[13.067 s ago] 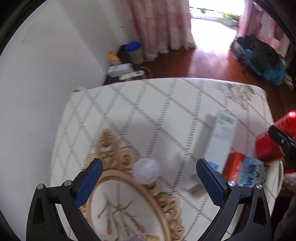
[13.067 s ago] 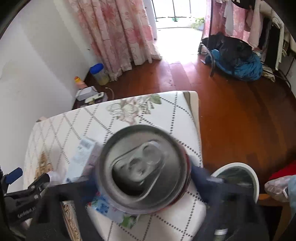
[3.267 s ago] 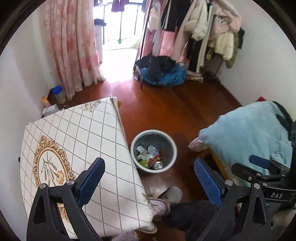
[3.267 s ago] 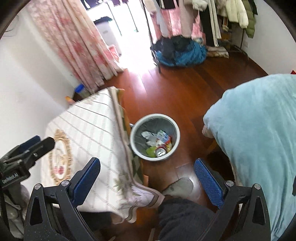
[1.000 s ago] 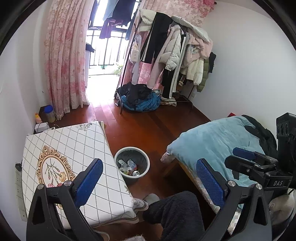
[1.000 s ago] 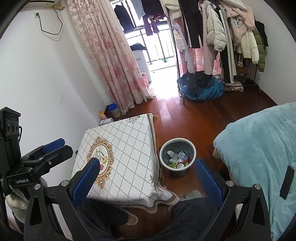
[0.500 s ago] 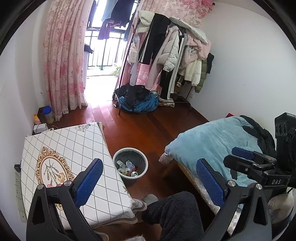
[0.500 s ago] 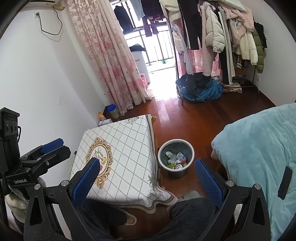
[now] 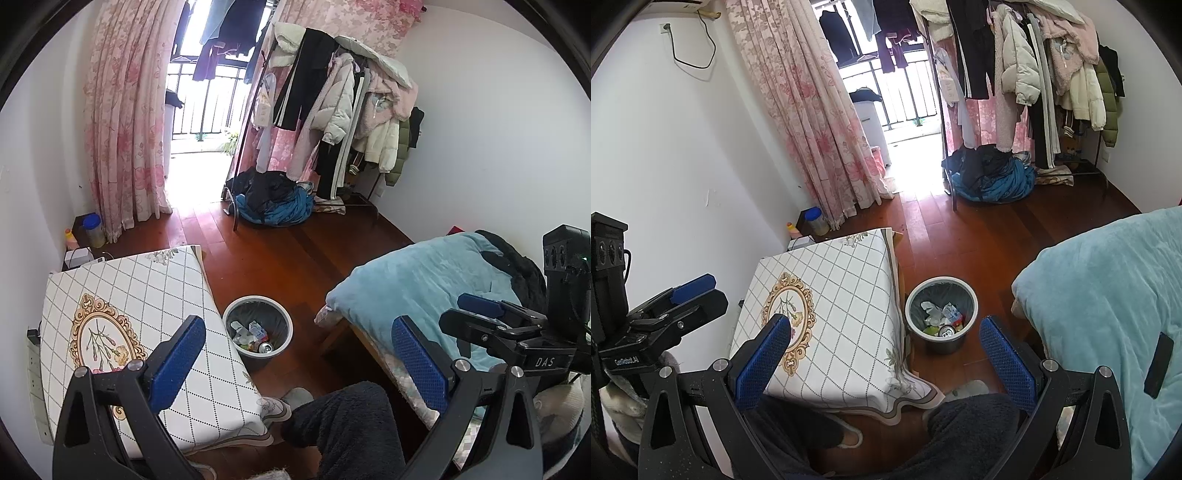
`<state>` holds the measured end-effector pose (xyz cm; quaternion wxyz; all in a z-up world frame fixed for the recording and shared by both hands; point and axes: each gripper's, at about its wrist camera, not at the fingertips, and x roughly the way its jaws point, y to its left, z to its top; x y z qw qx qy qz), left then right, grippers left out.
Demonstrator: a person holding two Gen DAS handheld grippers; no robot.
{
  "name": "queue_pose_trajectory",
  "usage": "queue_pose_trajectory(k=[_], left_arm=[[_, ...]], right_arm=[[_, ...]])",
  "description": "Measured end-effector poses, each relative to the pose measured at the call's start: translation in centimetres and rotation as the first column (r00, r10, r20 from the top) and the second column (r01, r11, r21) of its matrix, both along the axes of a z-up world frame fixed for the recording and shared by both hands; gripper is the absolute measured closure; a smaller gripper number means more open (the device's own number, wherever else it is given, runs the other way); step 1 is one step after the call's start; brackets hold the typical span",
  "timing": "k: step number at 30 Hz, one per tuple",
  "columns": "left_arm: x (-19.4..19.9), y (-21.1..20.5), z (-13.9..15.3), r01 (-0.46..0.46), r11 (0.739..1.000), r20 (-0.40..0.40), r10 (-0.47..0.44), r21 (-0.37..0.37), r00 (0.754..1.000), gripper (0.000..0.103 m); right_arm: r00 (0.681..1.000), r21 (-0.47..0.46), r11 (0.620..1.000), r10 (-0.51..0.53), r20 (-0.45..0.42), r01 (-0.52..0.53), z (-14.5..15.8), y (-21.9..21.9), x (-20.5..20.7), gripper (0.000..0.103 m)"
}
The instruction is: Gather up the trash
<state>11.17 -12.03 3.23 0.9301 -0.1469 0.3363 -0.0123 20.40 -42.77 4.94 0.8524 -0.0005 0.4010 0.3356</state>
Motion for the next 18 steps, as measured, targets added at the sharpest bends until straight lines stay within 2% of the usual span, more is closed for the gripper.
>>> queue_pose_trajectory(k=[18], left_arm=[[-0.06, -0.01, 0.12, -0.004, 1.000, 0.000, 0.004, -0.015, 1.000, 0.000]], right_arm=[[1.000, -0.008, 1.000, 0.020, 0.000, -0.020, -0.53, -0.73, 0.15, 0.000]])
